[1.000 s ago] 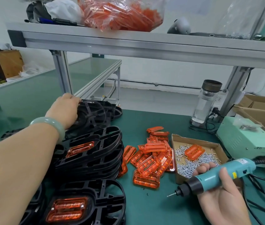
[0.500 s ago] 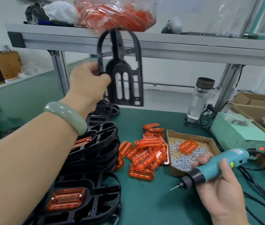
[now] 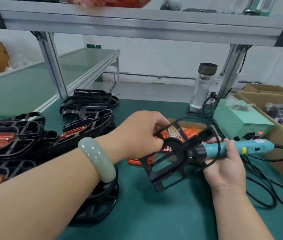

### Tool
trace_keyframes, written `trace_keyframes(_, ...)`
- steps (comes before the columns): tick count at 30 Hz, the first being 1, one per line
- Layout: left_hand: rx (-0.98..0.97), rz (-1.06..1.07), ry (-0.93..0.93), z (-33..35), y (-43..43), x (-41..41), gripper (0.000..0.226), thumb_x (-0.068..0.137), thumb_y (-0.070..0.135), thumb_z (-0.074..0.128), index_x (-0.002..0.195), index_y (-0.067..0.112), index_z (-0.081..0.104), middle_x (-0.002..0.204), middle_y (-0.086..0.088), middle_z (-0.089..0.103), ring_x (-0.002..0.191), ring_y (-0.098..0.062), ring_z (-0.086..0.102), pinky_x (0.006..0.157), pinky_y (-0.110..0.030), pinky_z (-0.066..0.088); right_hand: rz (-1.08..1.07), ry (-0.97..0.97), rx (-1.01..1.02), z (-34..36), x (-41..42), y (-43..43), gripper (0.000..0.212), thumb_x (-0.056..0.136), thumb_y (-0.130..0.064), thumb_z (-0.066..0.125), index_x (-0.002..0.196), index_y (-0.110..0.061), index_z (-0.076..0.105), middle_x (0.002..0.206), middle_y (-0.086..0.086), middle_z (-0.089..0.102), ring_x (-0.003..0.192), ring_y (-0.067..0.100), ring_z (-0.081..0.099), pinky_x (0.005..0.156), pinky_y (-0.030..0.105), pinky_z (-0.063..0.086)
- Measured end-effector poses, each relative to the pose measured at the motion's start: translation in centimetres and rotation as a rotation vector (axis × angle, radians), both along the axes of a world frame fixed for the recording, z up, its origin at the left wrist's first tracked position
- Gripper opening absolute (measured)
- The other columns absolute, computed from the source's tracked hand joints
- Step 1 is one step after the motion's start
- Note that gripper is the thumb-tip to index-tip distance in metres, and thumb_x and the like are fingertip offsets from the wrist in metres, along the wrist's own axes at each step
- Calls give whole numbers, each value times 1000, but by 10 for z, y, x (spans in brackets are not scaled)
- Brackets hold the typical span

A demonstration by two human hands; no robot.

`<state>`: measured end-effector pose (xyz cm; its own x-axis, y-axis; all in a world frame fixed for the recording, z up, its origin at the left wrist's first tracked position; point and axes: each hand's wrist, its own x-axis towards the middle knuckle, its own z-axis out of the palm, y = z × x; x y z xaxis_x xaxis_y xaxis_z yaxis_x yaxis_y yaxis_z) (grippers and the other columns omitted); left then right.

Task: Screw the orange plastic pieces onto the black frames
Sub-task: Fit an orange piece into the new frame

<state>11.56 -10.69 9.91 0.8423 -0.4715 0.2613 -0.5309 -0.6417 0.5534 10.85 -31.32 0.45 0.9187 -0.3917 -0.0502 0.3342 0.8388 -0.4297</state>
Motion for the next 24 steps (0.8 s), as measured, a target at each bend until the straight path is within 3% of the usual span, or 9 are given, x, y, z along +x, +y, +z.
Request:
trace_keyframes(2,160,-80,25,-6,-8,-5,36,72,9,64,105,24,67,77,17,62,68,7,55,70,-6,43,38,12,-10,0,-1,-1,21,101,-30,43,85,-18,49,70,-5,61,64,7,62,79,29,55)
trace_keyframes(5,378,-149,97,-17,-16,-7,38,76,12,62,112,23,65,98,4,68,88,-11,61,81,-28,51,44,29,39,0,-1,-2,20,100,-28,46,85,-16,50,76,-3,60,69,9,61,81,29,53)
trace_keyframes(7,481,-174,140,-24,-20,-7,40,78,14,61,116,22,63,106,2,67,96,-17,61,84,-33,52,14,26,83,0,0,-2,17,101,-24,48,88,-14,50,80,0,58,72,11,58,93,29,48)
trace_keyframes(11,617,-180,156,-35,-27,-8,44,82,11,57,126,18,59,114,-2,65,104,-22,59,88,-32,50,-11,26,73,-3,2,-3,9,101,-22,48,96,-14,48,79,1,59,72,13,58,88,30,49)
trace_keyframes(17,610,-107,163,-51,-27,-11,46,87,3,54,130,20,52,124,-2,58,112,-21,55,90,-29,47,-35,30,44,-5,4,-3,6,101,-20,48,100,-14,45,77,2,60,73,14,57,82,31,51)
trace_keyframes(24,530,-42,142,-61,-19,-12,40,89,7,55,126,24,56,121,2,61,110,-18,56,92,-33,49,-55,51,-11,-7,3,-2,9,102,-20,49,104,-12,46,80,2,60,76,16,58,94,33,47)
